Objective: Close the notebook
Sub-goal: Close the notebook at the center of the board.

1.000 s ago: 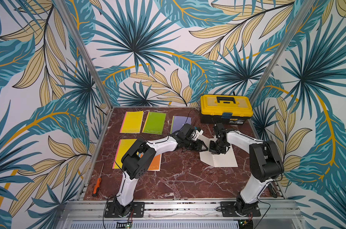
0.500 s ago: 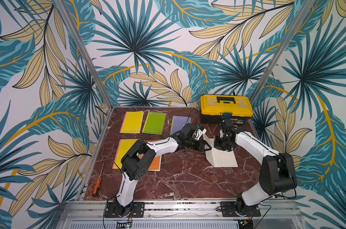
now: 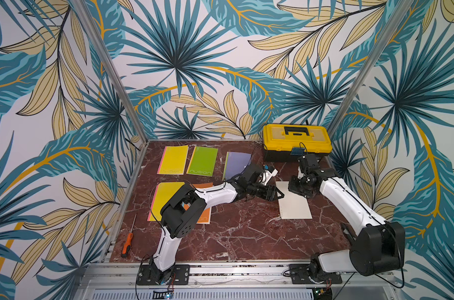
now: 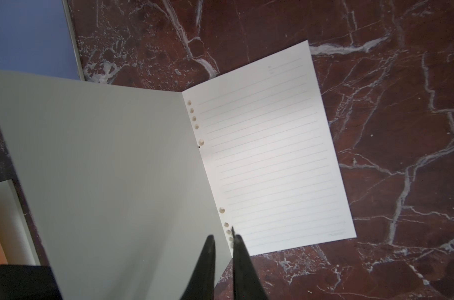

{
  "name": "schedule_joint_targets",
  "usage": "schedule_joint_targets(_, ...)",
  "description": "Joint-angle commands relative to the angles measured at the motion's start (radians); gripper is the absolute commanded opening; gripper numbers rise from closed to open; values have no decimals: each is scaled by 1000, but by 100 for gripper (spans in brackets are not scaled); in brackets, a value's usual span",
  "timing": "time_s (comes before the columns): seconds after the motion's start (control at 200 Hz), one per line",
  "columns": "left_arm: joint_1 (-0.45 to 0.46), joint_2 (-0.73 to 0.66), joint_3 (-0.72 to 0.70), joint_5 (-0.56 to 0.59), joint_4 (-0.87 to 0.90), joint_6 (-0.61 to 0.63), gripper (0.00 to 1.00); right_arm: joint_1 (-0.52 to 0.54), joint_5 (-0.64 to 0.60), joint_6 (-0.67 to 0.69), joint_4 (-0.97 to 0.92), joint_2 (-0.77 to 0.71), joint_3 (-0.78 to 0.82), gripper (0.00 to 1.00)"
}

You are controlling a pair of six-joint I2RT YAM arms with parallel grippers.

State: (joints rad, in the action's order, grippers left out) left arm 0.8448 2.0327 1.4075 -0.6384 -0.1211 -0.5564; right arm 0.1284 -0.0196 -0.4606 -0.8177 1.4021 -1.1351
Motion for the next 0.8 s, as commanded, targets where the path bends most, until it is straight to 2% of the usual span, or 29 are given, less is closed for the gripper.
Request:
schedule_joint_targets(0.0, 10, 4, 42, 4, -63, 39, 59, -9, -27, -10, -41, -34, -5, 17)
schedule_joint_targets(0.13, 16, 26, 41, 0, -158, 17, 60, -23, -33, -13, -50, -58, -3, 19)
schedule_joint_targets(0.35, 17, 80, 93, -34, -177, -5, 60, -54, -39, -16, -68, -106, -6, 21)
schedule_joint_targets(0.511, 18, 138, 129, -103, -234, -36, 61, -69, -43, -17, -80, -131, -9, 22)
schedule_joint_targets(0.796, 25, 187, 137, -130, -301, -35, 61, -103, -54, -7, -108, -161, -24, 22)
